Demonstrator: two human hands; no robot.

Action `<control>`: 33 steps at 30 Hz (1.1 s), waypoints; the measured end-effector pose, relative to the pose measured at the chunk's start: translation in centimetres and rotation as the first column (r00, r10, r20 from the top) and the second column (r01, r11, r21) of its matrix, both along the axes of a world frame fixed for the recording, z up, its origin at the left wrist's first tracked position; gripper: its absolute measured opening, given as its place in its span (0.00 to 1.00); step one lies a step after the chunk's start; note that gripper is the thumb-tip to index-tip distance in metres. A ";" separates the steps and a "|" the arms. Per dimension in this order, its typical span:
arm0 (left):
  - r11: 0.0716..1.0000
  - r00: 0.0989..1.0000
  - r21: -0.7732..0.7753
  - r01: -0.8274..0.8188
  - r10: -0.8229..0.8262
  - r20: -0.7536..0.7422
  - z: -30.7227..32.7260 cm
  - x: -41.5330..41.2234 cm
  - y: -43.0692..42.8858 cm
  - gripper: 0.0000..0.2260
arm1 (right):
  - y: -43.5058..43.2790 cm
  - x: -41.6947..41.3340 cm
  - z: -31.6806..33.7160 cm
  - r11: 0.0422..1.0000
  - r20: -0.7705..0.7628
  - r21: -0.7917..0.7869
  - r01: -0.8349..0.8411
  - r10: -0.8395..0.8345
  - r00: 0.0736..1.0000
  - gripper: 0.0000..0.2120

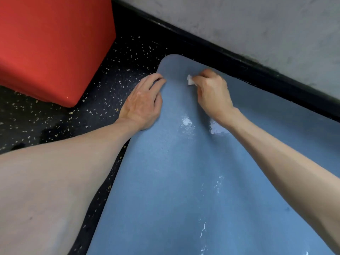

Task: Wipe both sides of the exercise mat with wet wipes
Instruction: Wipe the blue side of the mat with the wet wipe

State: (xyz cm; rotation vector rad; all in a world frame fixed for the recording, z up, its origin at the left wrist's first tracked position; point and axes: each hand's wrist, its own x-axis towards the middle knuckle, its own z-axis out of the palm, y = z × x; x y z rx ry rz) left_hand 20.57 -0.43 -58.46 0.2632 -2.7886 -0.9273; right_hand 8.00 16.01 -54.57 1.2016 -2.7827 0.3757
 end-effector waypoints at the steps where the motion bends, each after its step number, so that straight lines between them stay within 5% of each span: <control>1: 1.000 1.000 0.000 -0.001 0.001 -0.003 0.0 0.0 0.0 0.18 | 0.2 1.1 -0.2 1.000 -0.001 -0.021 -0.012 0.012 1.000 0.14; 6: 1.000 1.000 -0.009 0.004 -0.004 -0.005 -0.2 -0.1 0.0 0.18 | 3.4 7.4 -0.1 0.962 0.100 0.003 -0.271 0.270 0.958 0.11; 12: 1.000 1.000 -0.006 0.005 -0.005 -0.031 -0.3 -0.1 0.0 0.17 | 0.9 3.7 -0.2 0.999 0.006 -0.049 -0.021 0.022 1.000 0.13; 18: 1.000 0.999 -0.019 0.006 -0.006 -0.047 -0.5 -0.1 0.0 0.18 | 4.2 10.4 0.7 0.927 0.180 -0.002 -0.374 0.369 0.912 0.16; 24: 1.000 0.999 -0.026 0.008 -0.009 -0.050 -0.7 -0.2 -0.2 0.18 | 1.7 5.0 -0.1 0.993 0.026 -0.047 -0.109 0.110 0.994 0.19; 29: 1.000 0.999 -0.024 0.010 -0.011 -0.045 -0.9 -0.2 -0.2 0.18 | 5.5 13.8 0.3 0.888 0.248 -0.016 -0.460 0.450 0.858 0.14; 31: 1.000 0.999 -0.026 0.012 -0.013 -0.046 -0.9 -0.2 -0.2 0.18 | 5.1 11.6 0.6 0.813 0.225 0.014 -0.582 0.565 0.794 0.12; 33: 1.000 0.999 -0.021 0.012 -0.013 -0.049 -0.9 -0.2 -0.2 0.18 | 3.6 7.7 0.5 0.892 0.096 -0.004 -0.451 0.450 0.888 0.14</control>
